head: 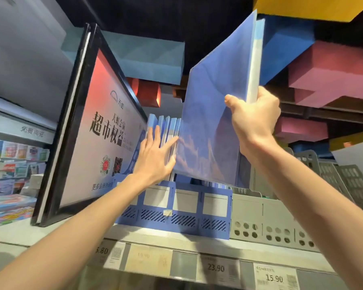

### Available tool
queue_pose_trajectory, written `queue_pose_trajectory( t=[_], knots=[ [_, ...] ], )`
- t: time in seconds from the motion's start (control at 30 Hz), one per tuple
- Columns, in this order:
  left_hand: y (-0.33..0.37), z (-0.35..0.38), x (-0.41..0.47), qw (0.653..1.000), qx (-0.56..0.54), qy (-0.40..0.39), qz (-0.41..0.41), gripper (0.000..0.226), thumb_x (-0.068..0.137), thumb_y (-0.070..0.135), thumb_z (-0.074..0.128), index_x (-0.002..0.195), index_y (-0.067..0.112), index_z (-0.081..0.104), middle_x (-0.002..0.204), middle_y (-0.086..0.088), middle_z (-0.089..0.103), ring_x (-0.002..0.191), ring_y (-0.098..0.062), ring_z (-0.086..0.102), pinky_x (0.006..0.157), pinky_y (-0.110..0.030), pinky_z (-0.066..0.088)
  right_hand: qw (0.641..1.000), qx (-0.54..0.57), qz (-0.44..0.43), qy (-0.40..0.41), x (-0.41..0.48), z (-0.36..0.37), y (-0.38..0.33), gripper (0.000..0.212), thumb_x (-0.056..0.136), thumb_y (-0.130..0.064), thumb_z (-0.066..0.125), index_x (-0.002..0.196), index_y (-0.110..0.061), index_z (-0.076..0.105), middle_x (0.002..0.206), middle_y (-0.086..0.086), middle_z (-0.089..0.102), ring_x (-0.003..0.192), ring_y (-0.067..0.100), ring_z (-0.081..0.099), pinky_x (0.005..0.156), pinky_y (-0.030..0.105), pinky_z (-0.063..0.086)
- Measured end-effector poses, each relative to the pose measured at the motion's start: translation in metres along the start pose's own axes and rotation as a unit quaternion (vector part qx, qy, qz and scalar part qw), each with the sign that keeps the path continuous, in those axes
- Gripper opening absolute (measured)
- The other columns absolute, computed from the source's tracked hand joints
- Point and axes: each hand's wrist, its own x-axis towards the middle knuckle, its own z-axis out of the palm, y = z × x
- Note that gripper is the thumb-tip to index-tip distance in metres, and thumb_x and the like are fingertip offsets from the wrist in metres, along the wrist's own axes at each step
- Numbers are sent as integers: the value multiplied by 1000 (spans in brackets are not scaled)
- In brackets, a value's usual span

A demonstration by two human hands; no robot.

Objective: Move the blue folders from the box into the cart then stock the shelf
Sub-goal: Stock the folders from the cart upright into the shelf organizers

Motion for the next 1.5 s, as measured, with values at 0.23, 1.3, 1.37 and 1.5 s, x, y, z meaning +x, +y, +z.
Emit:
queue_pose_trajectory(
  t=[0.23, 1.3, 1.37, 1.5],
  knots=[
    [-14, 10, -2, 999, -11, 25, 17, 69, 90, 58, 35, 156, 41, 27, 168, -11, -4, 155, -28, -15, 124, -49, 9, 999, 42, -17, -16, 4, -23, 5, 22, 73, -24, 76, 93, -14, 73, 87, -2, 73, 70, 9, 63, 60, 24, 50],
    [-26, 17, -11, 996, 1, 46, 79, 75, 93, 48, 56, 158, 44, 17, 168, -8, -16, 153, -20, -21, 125, -40, -1, 998, -17, 64, 11, -13, 100, 79, 9, 84, -17, 66, 93, -18, 64, 80, -2, 60, 80, 24, 58, 70, 32, 46],
    [-28, 22, -11, 995, 4, 59, 79, 75, 94, 48, 56, 158, 44, 17, 168, -6, -15, 154, -19, -21, 126, -40, 0, 998, 3, 69, 11, -10, 112, 87, 7, 85, -15, 65, 92, -14, 64, 80, 1, 63, 79, 25, 58, 67, 31, 44],
    [-29, 24, -12, 994, 11, 67, 82, 74, 94, 52, 54, 158, 45, 17, 169, -6, -13, 154, -19, -19, 126, -43, 4, 998, 10, 62, 6, -9, 130, 103, 9, 86, -14, 65, 94, -9, 65, 87, 7, 68, 80, 25, 60, 65, 26, 39]
  ],
)
